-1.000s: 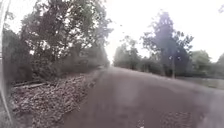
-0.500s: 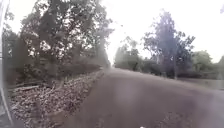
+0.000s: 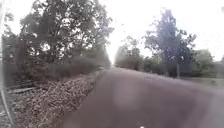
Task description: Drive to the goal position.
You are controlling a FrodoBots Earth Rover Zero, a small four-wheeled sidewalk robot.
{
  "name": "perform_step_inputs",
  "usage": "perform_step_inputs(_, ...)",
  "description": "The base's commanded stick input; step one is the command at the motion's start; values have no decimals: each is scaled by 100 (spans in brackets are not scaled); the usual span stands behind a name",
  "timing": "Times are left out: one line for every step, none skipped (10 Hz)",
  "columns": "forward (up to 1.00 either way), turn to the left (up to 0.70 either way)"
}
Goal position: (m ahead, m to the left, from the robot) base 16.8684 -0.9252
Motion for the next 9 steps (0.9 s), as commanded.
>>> perform_step_inputs(70,1)
perform_step_inputs(70,1)
perform_step_inputs(70,1)
perform_step_inputs(70,1)
perform_step_inputs(70,1)
perform_step_inputs(70,1)
perform_step_inputs(70,1)
perform_step_inputs(70,1)
perform_step_inputs(70,1)
